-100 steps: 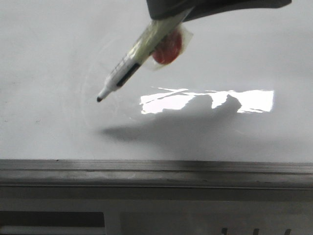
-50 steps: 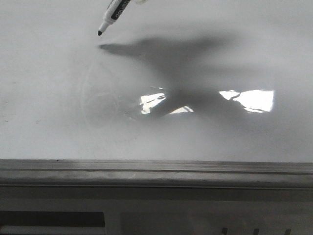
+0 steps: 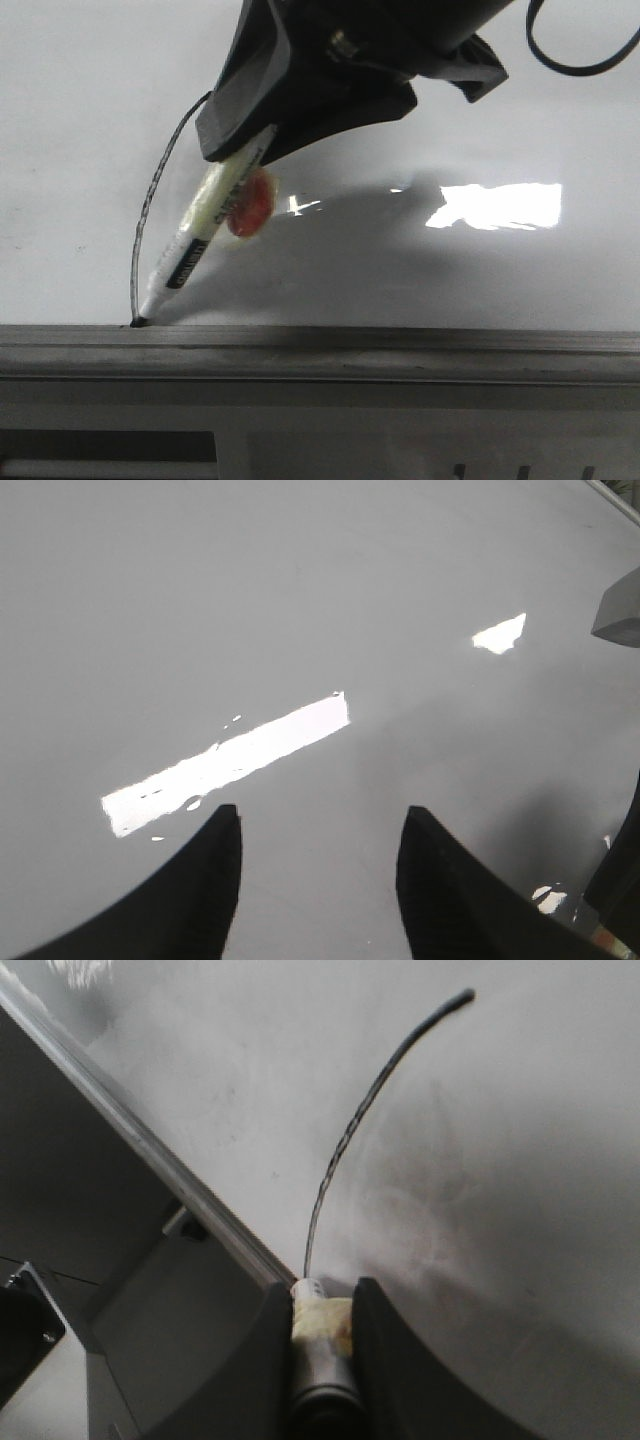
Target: Write number 6 on whiteboard
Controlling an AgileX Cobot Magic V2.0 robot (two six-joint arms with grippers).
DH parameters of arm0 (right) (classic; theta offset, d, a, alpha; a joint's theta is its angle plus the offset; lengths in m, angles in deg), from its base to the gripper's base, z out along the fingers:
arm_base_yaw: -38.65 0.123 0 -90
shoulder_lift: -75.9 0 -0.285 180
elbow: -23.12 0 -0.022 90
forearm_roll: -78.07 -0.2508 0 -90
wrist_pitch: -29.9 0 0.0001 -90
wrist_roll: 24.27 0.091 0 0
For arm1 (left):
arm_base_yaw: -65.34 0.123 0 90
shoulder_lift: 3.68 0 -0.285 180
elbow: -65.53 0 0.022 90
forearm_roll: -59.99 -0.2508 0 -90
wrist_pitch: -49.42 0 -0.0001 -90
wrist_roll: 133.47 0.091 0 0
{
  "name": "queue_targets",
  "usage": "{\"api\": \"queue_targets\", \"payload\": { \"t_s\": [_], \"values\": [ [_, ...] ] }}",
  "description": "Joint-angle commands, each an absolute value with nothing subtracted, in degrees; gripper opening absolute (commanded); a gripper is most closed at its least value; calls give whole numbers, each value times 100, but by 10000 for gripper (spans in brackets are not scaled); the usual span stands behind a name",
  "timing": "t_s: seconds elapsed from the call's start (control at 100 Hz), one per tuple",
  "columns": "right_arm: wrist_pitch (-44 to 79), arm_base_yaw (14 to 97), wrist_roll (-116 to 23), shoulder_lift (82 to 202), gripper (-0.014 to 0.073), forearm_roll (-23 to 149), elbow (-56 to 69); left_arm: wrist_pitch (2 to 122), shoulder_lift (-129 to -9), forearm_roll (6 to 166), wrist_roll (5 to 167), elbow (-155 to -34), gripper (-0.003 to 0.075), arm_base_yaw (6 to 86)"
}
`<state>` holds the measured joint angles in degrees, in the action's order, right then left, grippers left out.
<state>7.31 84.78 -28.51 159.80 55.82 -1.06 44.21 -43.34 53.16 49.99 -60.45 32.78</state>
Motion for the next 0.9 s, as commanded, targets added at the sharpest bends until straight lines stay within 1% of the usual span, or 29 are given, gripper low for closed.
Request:
{"api": "queue_targets", "payload": {
  "t_s": [0.0, 0.15, 0.42, 0.89],
  "values": [
    [663, 8296, -3030, 15809, -64, 6333, -131, 4042, -4333, 5379, 4938, -6226, 335, 3290],
    [1350, 8296, -3030, 15566, -64, 6407, 58, 4065, -4333, 5379, 4938, -6226, 335, 3290],
    [1349, 8384, -3030, 16008, -64, 6395, 450, 4148, -4333, 5379, 4938, -6226, 335, 3290],
    [1648, 8613, -3030, 16019, -64, 6354, 459, 4148, -4333, 5379, 4938, -6226, 335, 3290]
  ]
}}
